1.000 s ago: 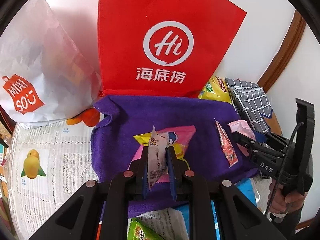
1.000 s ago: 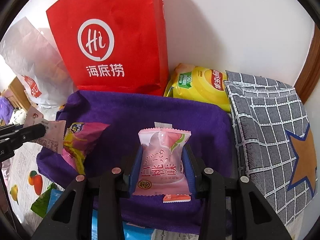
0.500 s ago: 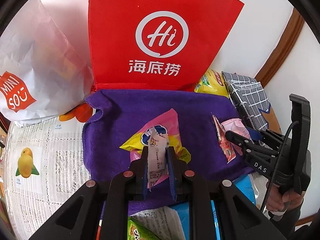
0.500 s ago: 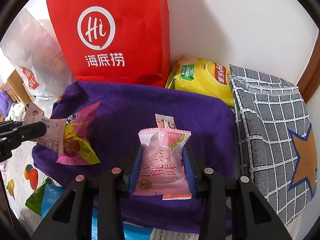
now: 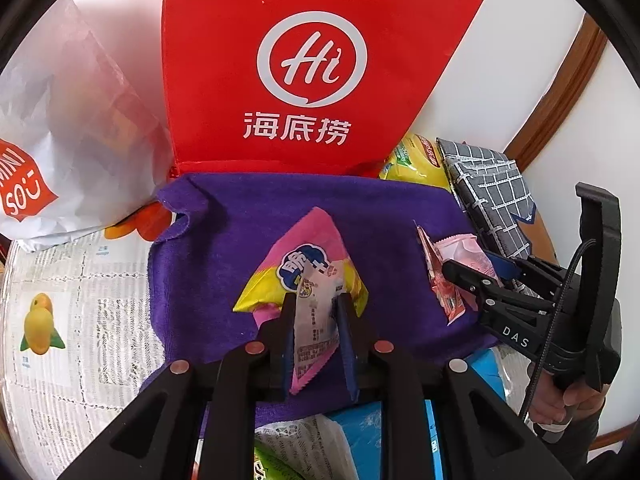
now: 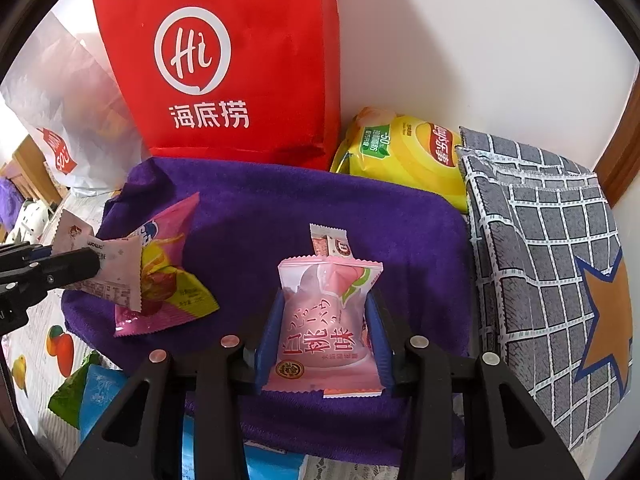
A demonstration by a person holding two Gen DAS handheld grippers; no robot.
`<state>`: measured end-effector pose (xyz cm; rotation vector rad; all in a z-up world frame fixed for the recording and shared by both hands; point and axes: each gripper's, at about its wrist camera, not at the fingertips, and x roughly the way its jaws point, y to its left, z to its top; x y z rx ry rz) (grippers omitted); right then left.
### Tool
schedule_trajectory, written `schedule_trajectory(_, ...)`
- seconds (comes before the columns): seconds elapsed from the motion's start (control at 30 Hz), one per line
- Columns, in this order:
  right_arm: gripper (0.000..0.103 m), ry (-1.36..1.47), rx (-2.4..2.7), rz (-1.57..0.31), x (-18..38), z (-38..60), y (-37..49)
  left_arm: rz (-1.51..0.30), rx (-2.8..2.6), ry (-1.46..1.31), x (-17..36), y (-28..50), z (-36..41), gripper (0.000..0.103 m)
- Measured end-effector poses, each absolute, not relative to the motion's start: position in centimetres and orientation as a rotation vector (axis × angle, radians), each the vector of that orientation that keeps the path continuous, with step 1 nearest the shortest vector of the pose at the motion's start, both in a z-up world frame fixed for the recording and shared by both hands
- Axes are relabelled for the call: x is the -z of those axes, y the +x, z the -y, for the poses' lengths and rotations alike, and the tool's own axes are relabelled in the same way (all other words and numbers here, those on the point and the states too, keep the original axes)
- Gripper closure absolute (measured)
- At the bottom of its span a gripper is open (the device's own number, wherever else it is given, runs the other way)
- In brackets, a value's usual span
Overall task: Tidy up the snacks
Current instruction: 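Lower the pink candy packet and pale pink wrapper over the purple towel, then open both grippers to drop the packets onto the purple towel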
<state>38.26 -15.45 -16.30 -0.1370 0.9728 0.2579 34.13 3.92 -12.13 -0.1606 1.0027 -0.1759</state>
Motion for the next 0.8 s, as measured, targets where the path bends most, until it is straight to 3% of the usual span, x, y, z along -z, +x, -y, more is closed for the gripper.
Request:
schedule_trajectory(0.2,0.051,-0.13,-0.263,-0.97,15.5,15.5,37.8,-1.017,0.172,-0.155,12.1,34.2,-3.8,0.08)
schedule_trajectory(0.27,0.048,-0.127,-0.254,-0.958,15.1,15.5,37.3,-1.022,0.172,-0.152,11.9,34.1,-3.6,0.073)
schedule_trajectory(0.33,0.045,-0.108,-0.245,-0.936,14.3,15.7,36.6,-1.015,0.175,-0.146,11.5,33.9,-3.4,0.053)
schedule_trajectory(0.4,0.041,-0.083,-0.232,-0.925,13.7,16.2,35.9,-0.99,0.18,-0.14,10.8,33.5,-3.2,0.047)
schedule_trajectory(0.8,0.027,-0.05,-0.109,-0.887,10.0,18.8,30.3,-0.91,0.221,-0.123,6.9,30.6,-2.0,0.044)
